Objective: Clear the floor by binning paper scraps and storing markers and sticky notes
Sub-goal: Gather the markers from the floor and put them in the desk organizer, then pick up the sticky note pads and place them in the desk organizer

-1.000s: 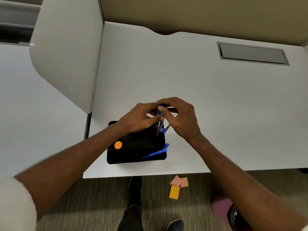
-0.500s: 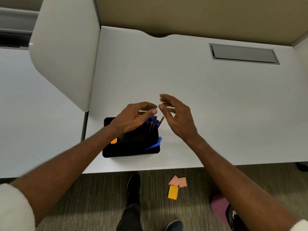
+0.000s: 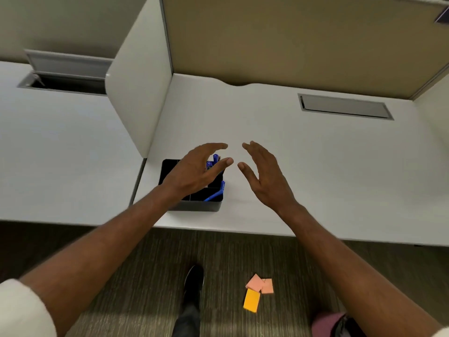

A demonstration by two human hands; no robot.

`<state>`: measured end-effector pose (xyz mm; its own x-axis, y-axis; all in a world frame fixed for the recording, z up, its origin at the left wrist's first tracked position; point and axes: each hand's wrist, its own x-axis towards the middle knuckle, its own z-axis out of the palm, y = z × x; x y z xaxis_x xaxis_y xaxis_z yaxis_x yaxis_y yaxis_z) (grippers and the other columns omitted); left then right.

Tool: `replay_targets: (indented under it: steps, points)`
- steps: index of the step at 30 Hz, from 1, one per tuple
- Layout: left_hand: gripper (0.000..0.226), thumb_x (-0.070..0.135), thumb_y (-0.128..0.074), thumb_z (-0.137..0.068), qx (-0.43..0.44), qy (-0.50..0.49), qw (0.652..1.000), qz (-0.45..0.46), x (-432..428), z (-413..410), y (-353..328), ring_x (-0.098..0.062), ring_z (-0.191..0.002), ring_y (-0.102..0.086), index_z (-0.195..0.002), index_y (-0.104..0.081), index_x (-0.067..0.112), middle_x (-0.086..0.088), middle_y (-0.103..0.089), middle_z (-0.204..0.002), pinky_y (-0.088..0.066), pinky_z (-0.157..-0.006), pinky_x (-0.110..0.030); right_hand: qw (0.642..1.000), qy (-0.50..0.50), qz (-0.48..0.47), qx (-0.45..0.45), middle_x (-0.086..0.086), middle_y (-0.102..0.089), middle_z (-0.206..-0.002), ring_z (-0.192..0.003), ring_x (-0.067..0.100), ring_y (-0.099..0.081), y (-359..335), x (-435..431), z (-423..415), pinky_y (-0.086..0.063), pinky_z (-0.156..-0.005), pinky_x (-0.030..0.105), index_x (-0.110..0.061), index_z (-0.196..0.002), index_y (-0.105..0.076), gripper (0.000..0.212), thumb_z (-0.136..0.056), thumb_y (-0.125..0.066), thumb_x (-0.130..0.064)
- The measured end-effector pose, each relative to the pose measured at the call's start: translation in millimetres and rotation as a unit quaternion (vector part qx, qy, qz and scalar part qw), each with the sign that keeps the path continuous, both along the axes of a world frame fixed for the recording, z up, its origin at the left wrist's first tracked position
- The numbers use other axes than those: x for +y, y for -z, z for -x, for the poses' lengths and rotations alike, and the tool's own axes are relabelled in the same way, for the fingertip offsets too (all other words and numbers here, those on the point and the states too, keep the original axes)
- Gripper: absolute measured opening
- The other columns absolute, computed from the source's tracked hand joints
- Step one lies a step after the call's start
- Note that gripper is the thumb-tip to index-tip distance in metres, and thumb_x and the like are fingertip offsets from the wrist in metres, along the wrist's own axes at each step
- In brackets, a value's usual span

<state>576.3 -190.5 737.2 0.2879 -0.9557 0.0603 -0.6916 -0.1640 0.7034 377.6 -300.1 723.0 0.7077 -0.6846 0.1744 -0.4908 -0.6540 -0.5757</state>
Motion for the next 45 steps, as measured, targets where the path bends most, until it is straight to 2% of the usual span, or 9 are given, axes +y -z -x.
replay_targets:
  steps: [2,6,12,16,20,26,34,45]
  points:
    - [0.063,0.081,-0.041,-0.086,-0.007,-0.008,1.0,0.001,17.5,23.9,-9.8,-0.008,-0.135,-0.048,-0.139,-0.043,0.046,0.014,-0.05,-0.148,-0.041,-0.111,-0.035,1.0,-0.004,0.01,0.001,-0.01,-0.027,-0.163,-0.151,0.01,-0.023,-9.6,11.4,23.3,-0.03,-0.118,0.032,-0.038,-0.153,-0.03,0.052,-0.104,-0.042,-0.053]
    - [0.065,0.081,-0.043,-0.086,-0.009,-0.018,1.0,0.015,48.4,81.8,-23.4,0.001,-0.131,-0.044,-0.14,-0.041,0.045,0.016,-0.048,-0.149,-0.038,-0.107,-0.027,1.0,0.006,0.023,0.003,-0.01,-0.024,-0.163,-0.15,0.012,-0.024,-28.0,39.7,80.5,-0.037,-0.116,0.039,-0.038,-0.153,-0.029,0.054,-0.103,-0.043,-0.053]
    - [0.067,0.08,-0.041,-0.088,-0.017,0.016,1.0,-0.002,76.8,166.8,-26.3,-0.004,-0.141,-0.039,-0.144,-0.038,0.044,0.019,-0.042,-0.152,-0.034,-0.11,-0.026,0.998,0.027,0.043,0.043,-0.007,-0.021,-0.164,-0.151,0.015,-0.024,-30.1,78.3,163.3,-0.038,-0.114,0.044,-0.037,-0.154,-0.026,0.057,-0.102,-0.043,-0.054]
    - [0.065,0.077,-0.04,-0.09,-0.027,0.06,0.997,-0.036,87.5,210.2,-9.5,-0.006,-0.142,-0.039,-0.146,-0.036,0.043,0.017,-0.041,-0.154,-0.037,-0.114,-0.034,0.995,0.068,0.023,0.062,-0.005,-0.026,-0.163,-0.15,0.018,-0.027,-10.0,103.6,214.9,-0.037,-0.117,0.047,-0.036,-0.153,-0.029,0.054,-0.103,-0.043,-0.052]
    - [0.065,0.075,-0.041,-0.091,-0.025,0.107,0.991,-0.072,98.8,238.7,18.4,-0.008,-0.141,-0.04,-0.145,-0.037,0.04,0.012,-0.043,-0.153,-0.038,-0.116,-0.037,0.989,0.11,0.003,0.094,0.0,-0.029,-0.161,-0.149,0.021,-0.029,15.1,131.8,258.9,-0.036,-0.118,0.048,-0.033,-0.151,-0.033,0.054,-0.102,-0.045,-0.051]
    - [0.064,0.067,-0.045,-0.093,-0.02,0.172,0.979,-0.105,126.7,278.2,69.8,-0.012,-0.141,-0.042,-0.146,-0.04,0.031,0.006,-0.046,-0.151,-0.047,-0.111,-0.042,0.974,0.178,-0.029,0.135,0.003,-0.032,-0.16,-0.148,0.021,-0.03,65.6,186.6,318.1,-0.039,-0.116,0.047,-0.027,-0.152,-0.037,0.054,-0.103,-0.047,-0.046]
    - [0.062,0.058,-0.048,-0.097,-0.04,0.221,0.958,-0.176,140.0,321.8,162.1,-0.017,-0.139,-0.045,-0.147,-0.042,0.023,0.001,-0.047,-0.152,-0.045,-0.112,-0.041,0.954,0.229,-0.089,0.175,0.006,-0.036,-0.158,-0.146,0.026,-0.034,162.0,228.8,368.2,-0.042,-0.113,0.048,-0.023,-0.151,-0.04,0.052,-0.103,-0.049,-0.042]
    - [0.056,0.039,-0.059,-0.097,-0.035,0.24,0.928,-0.283,142.4,367.9,377.4,-0.024,-0.136,-0.05,-0.145,-0.048,0.012,-0.007,-0.053,-0.147,-0.038,-0.113,-0.032,0.943,0.223,-0.149,0.196,0.012,-0.046,-0.151,-0.137,0.032,-0.044,389.2,237.5,385.4,-0.041,-0.112,0.042,-0.017,-0.146,-0.048,0.049,-0.1,-0.056,-0.032]
